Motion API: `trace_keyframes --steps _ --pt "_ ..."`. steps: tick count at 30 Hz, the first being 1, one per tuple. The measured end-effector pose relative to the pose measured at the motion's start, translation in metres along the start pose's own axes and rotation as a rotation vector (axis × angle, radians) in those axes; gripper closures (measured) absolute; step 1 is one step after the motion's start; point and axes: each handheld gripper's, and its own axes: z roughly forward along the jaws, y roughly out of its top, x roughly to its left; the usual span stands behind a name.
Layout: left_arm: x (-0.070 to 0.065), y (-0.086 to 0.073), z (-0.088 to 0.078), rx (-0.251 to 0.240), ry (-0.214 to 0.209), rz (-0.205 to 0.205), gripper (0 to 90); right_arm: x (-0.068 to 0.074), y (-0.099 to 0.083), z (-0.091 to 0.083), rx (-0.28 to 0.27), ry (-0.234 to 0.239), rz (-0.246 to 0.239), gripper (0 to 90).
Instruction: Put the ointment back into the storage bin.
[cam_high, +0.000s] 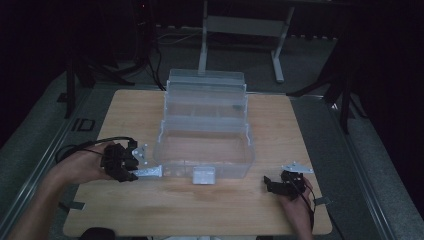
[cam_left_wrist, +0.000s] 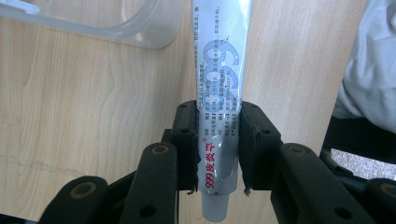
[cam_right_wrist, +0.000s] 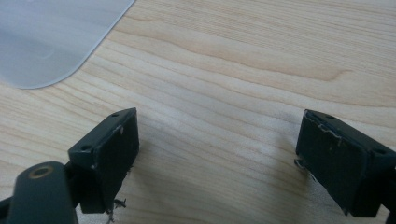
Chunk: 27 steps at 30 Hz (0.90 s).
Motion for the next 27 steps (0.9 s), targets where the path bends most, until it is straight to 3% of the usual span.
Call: trace_keyframes --steps 27 --pt "0.018 0.010 -0.020 -0.001 -0.006 0.003 70.6 0.000 0.000 0.000 0.000 0.000 0.002 13.0"
